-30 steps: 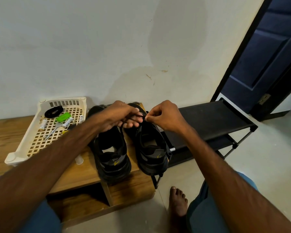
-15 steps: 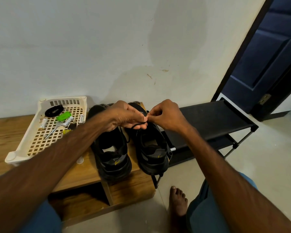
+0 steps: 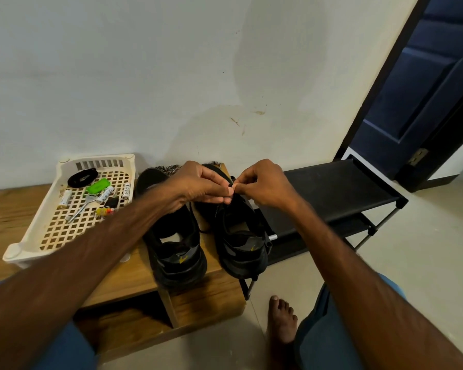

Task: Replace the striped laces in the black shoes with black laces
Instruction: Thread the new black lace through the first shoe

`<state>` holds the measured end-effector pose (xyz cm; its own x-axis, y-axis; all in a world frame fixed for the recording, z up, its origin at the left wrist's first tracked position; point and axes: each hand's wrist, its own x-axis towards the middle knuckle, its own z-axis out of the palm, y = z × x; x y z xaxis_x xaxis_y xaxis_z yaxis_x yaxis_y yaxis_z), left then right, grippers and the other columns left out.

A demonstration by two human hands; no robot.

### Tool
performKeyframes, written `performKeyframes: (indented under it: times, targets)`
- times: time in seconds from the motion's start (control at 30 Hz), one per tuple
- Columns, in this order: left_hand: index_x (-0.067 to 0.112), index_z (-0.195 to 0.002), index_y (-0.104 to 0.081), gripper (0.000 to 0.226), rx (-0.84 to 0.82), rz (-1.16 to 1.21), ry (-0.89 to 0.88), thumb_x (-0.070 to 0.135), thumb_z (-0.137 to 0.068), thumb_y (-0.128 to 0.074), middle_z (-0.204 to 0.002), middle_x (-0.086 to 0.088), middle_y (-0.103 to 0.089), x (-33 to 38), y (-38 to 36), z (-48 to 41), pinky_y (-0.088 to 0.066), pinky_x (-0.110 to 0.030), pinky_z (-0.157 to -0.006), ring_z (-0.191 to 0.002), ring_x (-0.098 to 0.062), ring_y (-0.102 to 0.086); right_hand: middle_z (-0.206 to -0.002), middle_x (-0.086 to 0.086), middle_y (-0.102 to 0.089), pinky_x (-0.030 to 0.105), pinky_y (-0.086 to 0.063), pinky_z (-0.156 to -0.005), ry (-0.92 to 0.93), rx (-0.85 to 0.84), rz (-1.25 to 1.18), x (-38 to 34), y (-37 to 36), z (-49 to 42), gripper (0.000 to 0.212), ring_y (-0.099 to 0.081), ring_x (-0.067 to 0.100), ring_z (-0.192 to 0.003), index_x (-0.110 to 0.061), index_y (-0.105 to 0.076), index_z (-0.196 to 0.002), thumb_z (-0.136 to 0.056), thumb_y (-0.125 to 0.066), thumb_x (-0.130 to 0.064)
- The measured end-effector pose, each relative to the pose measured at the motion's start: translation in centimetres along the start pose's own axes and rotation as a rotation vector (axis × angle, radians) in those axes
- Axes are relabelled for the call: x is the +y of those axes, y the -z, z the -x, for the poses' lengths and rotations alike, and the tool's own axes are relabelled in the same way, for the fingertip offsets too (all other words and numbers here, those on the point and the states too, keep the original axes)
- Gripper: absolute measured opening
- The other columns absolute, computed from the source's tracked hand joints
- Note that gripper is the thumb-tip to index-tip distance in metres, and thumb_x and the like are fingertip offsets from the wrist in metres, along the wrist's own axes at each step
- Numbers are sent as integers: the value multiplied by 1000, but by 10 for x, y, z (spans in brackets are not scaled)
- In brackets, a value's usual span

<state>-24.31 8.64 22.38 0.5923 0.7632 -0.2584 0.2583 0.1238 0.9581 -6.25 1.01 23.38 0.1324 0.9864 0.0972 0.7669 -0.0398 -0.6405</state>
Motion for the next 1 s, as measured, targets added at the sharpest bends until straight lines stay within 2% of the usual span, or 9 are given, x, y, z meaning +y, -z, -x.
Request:
performKeyframes:
  times: [0.07, 0.13, 0.23, 0.33, 0.43, 0.53, 0.73, 0.87, 1.0]
  targets:
    - [3, -97, -76, 24, 19, -127, -47, 12, -77, -87, -90, -12, -79, -1, -2, 1, -59, -19, -63, -84, -22, -78, -76, -5, -73, 15, -47, -57, -7, -10, -2, 0, 0, 0, 9, -63, 1, -59, -13, -82, -95, -93, -75, -17]
    - [15, -92, -80, 14, 81, -396, -184, 23, -81, -85, -83, -1, -79, -2, -3, 0, -56, -21, -64, -78, -14, -75, -70, -8, -69, 15, -48, -55, -23, -26, -5, 0, 0, 0, 10, -63, 2, -58, -11, -82, -97, -94, -73, -15]
    - [23, -83, -79, 6, 148, -654, -335, 27, -83, -82, -72, 6, -74, -1, -7, 0, -47, -19, -63, -61, 0, -64, -74, 2, -73, 22, -58, -57, -37, -47, -36, 1, 2, 1, 11, -69, 12, -65, -8, -81, -98, -95, -72, -12]
    - [20, -78, -72, 12, 223, -810, -396, 30, -84, -75, -69, 7, -69, 0, -17, 2, -46, -20, -60, -60, -3, -63, -75, 2, -73, 22, -59, -58, -14, -53, -32, -1, 3, 2, 11, -68, 9, -62, -9, -81, -99, -95, -73, -14]
    - [18, -78, -67, 15, 268, -963, -496, 32, -81, -72, -68, 7, -65, 4, -21, 6, -54, -33, -65, -64, -10, -62, -75, -5, -70, 16, -50, -60, 4, -48, 21, -2, 3, 2, 10, -62, -1, -57, -13, -82, -100, -94, -74, -16]
    - [13, -82, -64, 13, 274, -985, -550, 24, -80, -71, -70, 2, -66, 6, -22, 6, -55, -43, -68, -68, -20, -64, -75, -5, -71, 18, -52, -63, -2, -51, 24, -4, 6, 3, 9, -61, -2, -56, -14, -82, -98, -93, -75, -16]
    - [4, -83, -55, 9, 273, -1043, -662, 7, -79, -63, -68, -5, -56, -3, -34, 4, -49, -48, -61, -64, -33, -57, -77, -1, -72, 26, -58, -70, -6, -54, 37, -4, 7, 5, 10, -62, 2, -59, -10, -82, -97, -92, -75, -14]
    - [9, -98, -63, 13, 226, -964, -629, 7, -85, -64, -78, -5, -68, 0, -28, 4, -55, -46, -68, -71, -25, -65, -79, 0, -73, 28, -63, -73, -51, -65, 8, -1, 8, 4, 11, -70, 9, -70, -11, -80, -100, -91, -78, -17]
    - [11, -107, -70, 18, 126, -948, -639, 11, -89, -74, -94, -3, -76, 6, -16, 4, -59, -40, -79, -85, -17, -71, -76, 0, -72, 31, -65, -70, -72, -89, -4, -1, 7, 5, 12, -74, 17, -67, -12, -80, -97, -87, -83, -18]
